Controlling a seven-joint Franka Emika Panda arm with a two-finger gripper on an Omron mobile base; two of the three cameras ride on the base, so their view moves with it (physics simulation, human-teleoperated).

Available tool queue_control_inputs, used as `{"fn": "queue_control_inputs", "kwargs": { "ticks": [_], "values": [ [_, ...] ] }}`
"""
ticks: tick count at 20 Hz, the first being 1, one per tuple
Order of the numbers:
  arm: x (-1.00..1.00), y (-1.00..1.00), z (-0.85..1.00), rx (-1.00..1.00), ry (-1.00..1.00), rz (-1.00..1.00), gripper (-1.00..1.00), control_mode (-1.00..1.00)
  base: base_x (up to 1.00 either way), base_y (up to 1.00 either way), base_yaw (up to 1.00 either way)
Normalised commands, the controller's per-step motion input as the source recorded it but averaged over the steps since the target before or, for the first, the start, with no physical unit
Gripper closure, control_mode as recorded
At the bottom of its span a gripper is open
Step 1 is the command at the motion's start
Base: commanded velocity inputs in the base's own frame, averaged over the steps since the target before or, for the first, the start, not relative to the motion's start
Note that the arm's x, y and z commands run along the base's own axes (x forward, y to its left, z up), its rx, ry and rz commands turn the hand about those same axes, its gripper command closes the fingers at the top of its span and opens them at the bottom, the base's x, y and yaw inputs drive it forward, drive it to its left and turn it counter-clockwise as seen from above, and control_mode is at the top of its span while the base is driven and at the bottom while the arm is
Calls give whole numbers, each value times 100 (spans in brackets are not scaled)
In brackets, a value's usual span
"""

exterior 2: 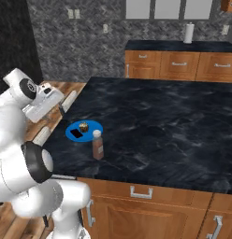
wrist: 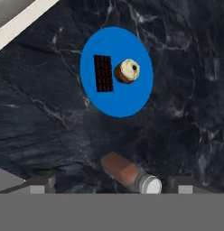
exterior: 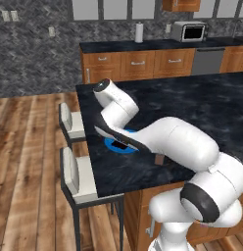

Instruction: Take the cinnamon bottle from the cabinet and place it on the dining table, next to the plate with the cupcake. Then take the chocolate from the dining counter and place it on the cupcake plate.

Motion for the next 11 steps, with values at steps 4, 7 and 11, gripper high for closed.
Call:
{"fn": "queue_control_inputs", "kwargs": {
  "ticks": [4, 7, 11],
  "values": [
    [-100, 32, 60, 0, -24, 3, -100, -100, 0, 0, 0],
    [-100, 38, 32, 0, -15, 2, -100, -100, 0, 0, 0],
    [-100, 31, 16, 0, -10, 0, -100, -100, 0, 0, 0]
  ]
}}
